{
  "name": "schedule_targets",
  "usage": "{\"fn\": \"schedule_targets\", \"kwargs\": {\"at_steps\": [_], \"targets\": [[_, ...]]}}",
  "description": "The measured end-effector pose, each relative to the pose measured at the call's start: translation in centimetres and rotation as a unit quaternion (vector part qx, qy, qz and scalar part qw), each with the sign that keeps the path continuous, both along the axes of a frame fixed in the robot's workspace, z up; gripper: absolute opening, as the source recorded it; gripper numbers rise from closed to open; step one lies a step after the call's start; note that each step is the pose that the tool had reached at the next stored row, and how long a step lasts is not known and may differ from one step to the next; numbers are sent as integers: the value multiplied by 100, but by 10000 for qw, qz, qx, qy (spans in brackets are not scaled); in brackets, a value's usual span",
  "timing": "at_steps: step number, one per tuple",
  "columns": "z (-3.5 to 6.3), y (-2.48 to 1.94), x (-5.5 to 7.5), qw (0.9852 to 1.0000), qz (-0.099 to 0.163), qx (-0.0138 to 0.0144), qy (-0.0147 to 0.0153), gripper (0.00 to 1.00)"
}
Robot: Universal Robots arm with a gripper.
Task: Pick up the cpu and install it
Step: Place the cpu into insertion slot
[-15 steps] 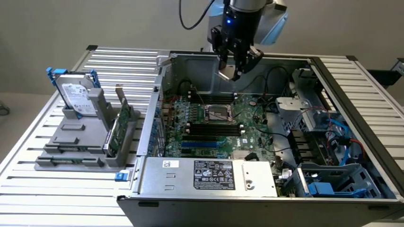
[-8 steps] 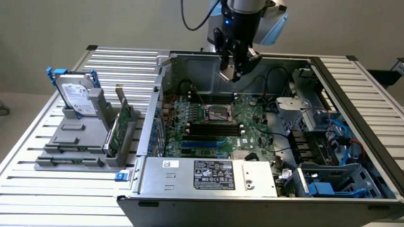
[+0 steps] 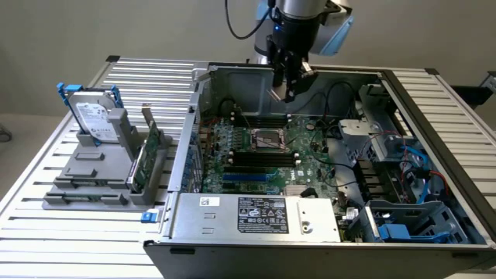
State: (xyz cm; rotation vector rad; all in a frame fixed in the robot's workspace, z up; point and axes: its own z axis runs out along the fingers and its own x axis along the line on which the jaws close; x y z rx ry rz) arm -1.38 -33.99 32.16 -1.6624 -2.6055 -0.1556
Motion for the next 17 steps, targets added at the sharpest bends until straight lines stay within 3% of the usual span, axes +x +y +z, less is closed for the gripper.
{"fn": "schedule_targets", "kwargs": {"at_steps": [4, 7, 11, 17], "targets": [[-37, 0, 0, 9993, -367, 0, 0, 55], [-70, -1, 0, 9980, -640, 0, 0, 55], [-118, -1, 0, 9950, -995, -1, 6, 55], [-161, -1, 0, 9899, -1419, -10, 61, 55]]}}
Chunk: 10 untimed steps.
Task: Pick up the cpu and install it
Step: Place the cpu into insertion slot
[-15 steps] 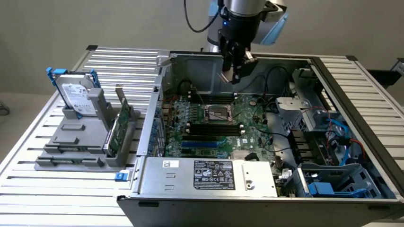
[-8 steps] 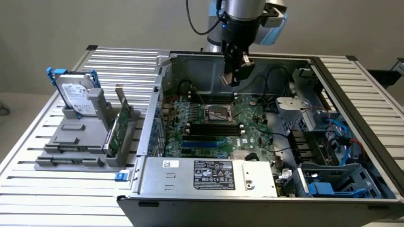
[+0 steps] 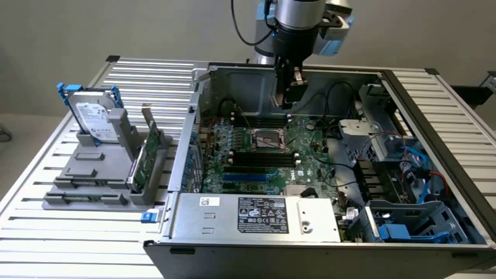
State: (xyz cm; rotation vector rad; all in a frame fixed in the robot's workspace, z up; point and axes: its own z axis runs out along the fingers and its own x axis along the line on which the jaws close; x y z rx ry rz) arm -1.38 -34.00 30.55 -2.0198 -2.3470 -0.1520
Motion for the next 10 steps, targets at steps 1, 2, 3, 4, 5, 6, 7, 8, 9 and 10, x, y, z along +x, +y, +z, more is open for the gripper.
{"fn": "schedule_targets", "kwargs": {"at_steps": [1, 2, 3, 4, 5, 6, 7, 8, 9, 10], "targets": [[-5, 0, 0, 10000, -53, 0, 15, 55], [-10, 1, 0, 9999, -104, 0, 28, 55], [-15, 1, 0, 9999, -155, -1, 40, 55], [-21, 1, 0, 9998, -205, -1, 51, 55], [-27, 2, 0, 9997, -256, -1, 58, 55], [-33, 2, 0, 9995, -307, -1, 64, 55], [-39, 3, -1, 9993, -355, 0, 69, 55], [-44, 3, -3, 9992, -397, 0, 73, 55], [-51, 3, -8, 9991, -427, 0, 76, 55], [-58, 3, -16, 9990, -440, -1, 82, 55]]}}
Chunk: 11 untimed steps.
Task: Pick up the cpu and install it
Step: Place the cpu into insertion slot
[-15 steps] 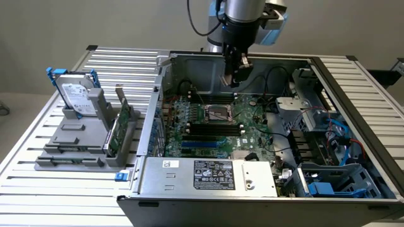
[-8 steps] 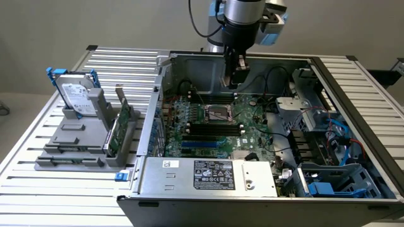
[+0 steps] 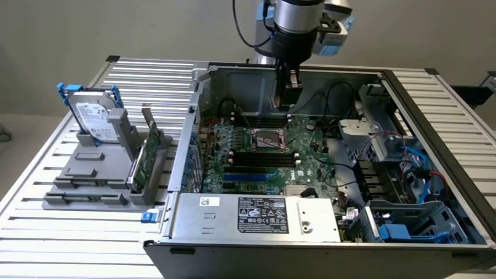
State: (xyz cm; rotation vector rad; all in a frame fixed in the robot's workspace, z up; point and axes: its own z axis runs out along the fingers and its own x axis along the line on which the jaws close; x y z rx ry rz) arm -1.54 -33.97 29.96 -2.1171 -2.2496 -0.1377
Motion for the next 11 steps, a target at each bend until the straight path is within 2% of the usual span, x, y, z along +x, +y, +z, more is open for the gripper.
{"fn": "schedule_targets", "kwargs": {"at_steps": [7, 11], "targets": [[-69, 0, -79, 10000, -80, -3, 18, 55], [-136, 9, -93, 9997, -247, -38, 18, 55]]}}
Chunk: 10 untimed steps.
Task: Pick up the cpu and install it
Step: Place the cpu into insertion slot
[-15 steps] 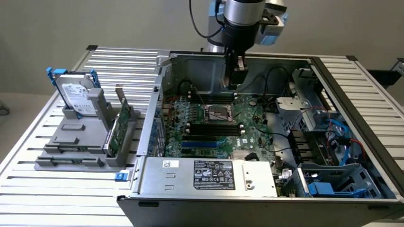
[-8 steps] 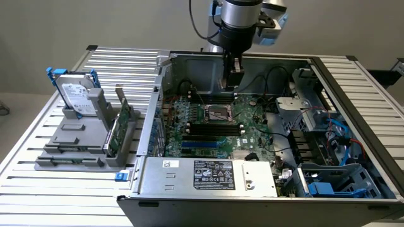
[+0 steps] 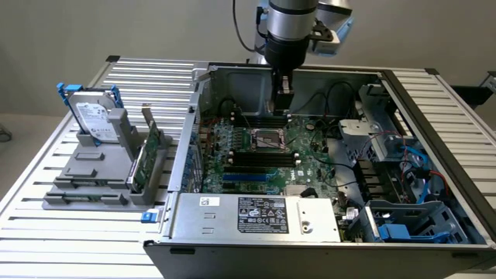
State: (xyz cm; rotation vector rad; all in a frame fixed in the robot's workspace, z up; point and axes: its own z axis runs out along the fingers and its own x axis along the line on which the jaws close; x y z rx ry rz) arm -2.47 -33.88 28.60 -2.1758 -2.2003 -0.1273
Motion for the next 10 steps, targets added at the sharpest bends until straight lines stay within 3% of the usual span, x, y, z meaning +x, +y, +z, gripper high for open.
{"fn": "schedule_targets", "kwargs": {"at_steps": [10], "targets": [[-177, 3, -140, 9998, -167, -63, 1, 55]]}}
